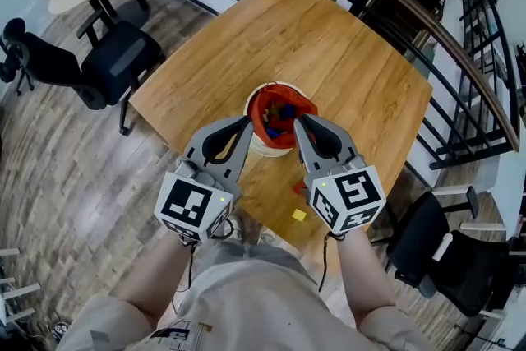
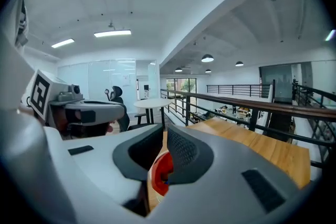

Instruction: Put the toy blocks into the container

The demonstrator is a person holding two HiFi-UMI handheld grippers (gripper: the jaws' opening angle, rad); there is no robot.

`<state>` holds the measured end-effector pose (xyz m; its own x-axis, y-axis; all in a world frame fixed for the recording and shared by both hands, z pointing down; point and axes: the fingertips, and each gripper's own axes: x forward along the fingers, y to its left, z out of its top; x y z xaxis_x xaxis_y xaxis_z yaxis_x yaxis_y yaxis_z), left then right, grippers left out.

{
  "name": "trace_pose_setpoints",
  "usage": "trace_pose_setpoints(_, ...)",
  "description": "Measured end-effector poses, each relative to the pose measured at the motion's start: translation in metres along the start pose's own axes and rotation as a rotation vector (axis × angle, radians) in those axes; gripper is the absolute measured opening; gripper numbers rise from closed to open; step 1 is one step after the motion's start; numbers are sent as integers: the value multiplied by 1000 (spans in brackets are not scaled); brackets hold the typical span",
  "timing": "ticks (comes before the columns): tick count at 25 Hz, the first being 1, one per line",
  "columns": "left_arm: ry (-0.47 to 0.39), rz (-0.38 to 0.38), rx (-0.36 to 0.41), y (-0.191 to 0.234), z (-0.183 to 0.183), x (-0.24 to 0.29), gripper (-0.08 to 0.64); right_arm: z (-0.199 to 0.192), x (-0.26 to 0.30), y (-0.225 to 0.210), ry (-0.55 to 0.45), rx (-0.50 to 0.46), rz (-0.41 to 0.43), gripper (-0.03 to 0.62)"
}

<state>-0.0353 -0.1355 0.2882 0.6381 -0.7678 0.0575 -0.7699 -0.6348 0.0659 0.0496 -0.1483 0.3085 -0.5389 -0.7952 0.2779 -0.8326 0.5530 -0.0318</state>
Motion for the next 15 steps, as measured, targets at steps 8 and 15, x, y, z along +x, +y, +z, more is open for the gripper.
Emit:
trace_pose_setpoints(8,-63,-14,34,-22,26,-32,12,34,-59,20,-148,-29,-14,34)
trace_pose_setpoints(15,-97,-8,69,-41,27,-57,12,19,-99,24,-174,-16,-61,32)
